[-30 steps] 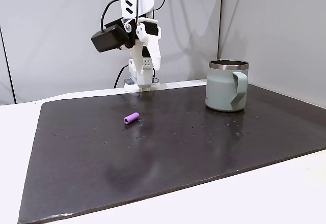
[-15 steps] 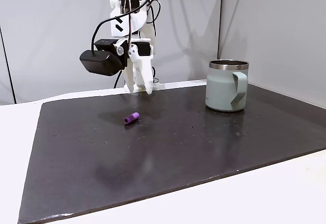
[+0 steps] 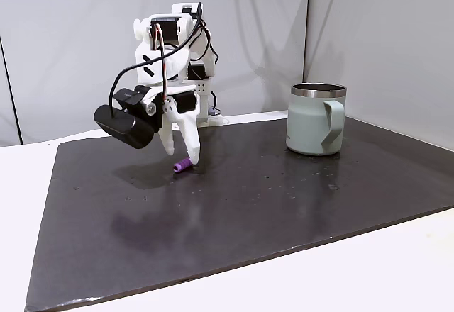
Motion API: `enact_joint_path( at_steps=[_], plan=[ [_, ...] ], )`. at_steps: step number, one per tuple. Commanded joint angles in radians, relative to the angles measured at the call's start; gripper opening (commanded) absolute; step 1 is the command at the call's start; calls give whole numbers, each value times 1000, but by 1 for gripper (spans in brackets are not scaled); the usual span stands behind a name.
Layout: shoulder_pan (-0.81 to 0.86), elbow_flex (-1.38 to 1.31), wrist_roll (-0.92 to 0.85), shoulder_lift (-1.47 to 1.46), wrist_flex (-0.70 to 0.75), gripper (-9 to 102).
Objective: Grasp a pengrip and put it in the cup.
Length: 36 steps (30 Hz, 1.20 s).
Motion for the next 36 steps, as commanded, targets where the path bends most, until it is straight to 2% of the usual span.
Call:
enact_joint_path(
  at_steps=[1,9,21,32,36],
  plan=[
    [-3,-87,2,-21,8,26],
    [-37,-41,37,-69,-34,23],
    [-29,193,35,49,-184,3],
    [-26,190,58,178,-138,0],
    [-60,63,104,229,-26,0]
  ],
)
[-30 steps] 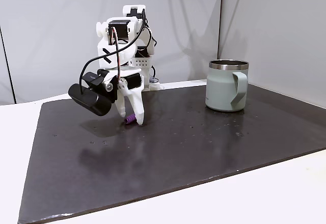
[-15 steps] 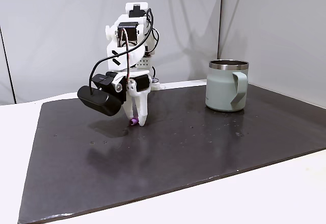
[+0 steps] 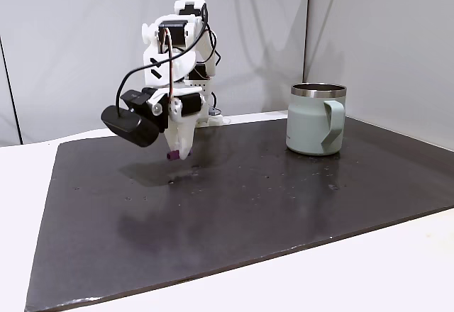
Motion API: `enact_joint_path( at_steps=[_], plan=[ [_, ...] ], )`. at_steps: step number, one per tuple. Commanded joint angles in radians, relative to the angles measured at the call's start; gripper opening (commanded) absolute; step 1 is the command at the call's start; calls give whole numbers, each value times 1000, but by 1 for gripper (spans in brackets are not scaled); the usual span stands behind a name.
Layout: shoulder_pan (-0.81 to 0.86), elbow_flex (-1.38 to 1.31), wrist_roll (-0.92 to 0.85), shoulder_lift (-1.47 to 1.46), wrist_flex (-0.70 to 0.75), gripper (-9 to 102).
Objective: Grasp a pengrip and put it in the cup.
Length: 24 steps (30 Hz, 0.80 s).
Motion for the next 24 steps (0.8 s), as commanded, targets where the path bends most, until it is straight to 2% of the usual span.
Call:
enact_joint_path(
  at_steps=[1,8,15,24],
  plan=[
    [-37,-176,52,95,110,0],
    [-167,-589,163,84,364,0],
    [-362,-520,290,285,364,0],
    [-626,-629,565,288,364,0]
  ],
)
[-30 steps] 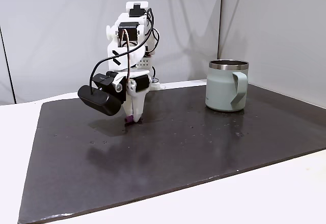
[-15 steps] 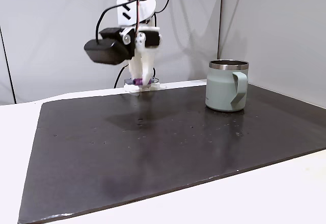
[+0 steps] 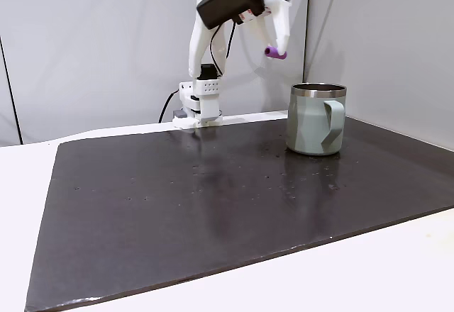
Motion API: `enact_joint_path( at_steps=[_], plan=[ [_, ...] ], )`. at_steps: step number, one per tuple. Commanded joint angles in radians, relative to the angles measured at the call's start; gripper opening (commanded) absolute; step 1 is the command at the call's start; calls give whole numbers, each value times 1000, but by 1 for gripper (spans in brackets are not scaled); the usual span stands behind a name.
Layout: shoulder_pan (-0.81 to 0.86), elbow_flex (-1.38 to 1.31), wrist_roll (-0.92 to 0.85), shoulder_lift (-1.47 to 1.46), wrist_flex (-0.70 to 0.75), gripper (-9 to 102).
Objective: Grasp a pengrip and put it in the cup.
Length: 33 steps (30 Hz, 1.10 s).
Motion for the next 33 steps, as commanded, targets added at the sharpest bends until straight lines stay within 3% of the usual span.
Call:
enact_joint_path(
  at_steps=[1,12,22,26,33],
  plan=[
    [-84,-91,97,31,8,0],
    [-305,-132,321,-61,8,0],
    [-373,-55,354,-57,9,1],
    [-370,-38,350,-35,9,22],
    [-370,-8,351,-20,9,25]
  ],
)
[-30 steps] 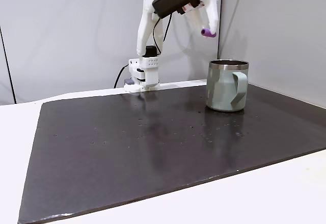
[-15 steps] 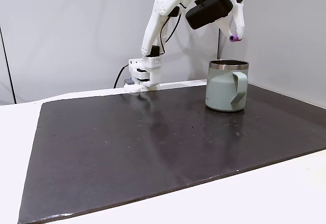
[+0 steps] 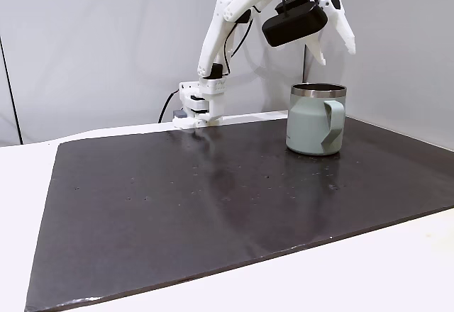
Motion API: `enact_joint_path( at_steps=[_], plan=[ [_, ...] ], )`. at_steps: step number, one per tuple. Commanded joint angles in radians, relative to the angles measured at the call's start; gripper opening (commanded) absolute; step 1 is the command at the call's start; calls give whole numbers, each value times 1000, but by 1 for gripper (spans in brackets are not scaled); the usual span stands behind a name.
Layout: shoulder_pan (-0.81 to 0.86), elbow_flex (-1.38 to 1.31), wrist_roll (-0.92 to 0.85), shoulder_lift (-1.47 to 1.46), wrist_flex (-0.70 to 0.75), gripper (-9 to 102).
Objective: Grasp a pengrip and put it in the cup.
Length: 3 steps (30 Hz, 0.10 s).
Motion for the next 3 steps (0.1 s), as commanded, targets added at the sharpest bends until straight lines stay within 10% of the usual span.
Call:
enact_joint_path(
  at_steps=[1,3],
  plan=[
    [3,6,3,78,6,24],
    [3,9,2,78,6,24]
  ],
)
